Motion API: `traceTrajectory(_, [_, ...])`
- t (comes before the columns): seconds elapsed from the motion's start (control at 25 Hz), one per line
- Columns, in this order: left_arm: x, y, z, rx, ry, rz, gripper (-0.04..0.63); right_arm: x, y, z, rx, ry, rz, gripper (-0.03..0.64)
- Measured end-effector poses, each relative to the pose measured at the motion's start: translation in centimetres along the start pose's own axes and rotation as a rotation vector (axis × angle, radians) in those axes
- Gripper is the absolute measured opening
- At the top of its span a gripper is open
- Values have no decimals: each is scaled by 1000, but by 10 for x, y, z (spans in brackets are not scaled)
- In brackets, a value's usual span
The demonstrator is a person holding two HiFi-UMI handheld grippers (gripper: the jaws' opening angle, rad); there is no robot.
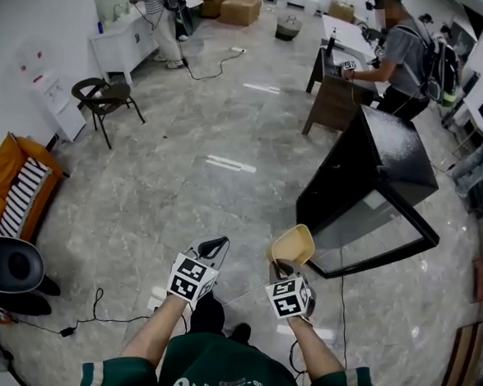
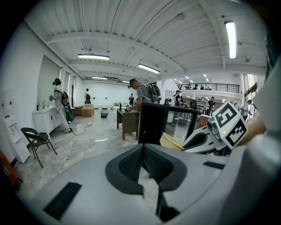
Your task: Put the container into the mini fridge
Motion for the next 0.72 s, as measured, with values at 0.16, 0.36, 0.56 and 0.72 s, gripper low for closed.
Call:
traceTrajectory(0.16, [-35,14,6,-5,0,-12,15,4,26,25,-14,1,-9,44])
traceTrajectory(0.36, [-86,27,13,0,0,-28,15,9,62,63,-16,13,-33,44])
traceTrajectory(0.56, [-131,33,20,3,6,-39,15,7,90,98,-16,13,-48,44])
traceTrajectory(0.72, [-159,35,22,4,5,-52,15,1,107,119,-20,15,-60,44])
Point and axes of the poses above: the fingertips, and each gripper's own axes: y forward along the fingers, x to its right, z out of its top, the point moved 2 cm from there along -y, backward along the fingers, and after that the axes turned 1 degree about y, right-handed, at the moved point
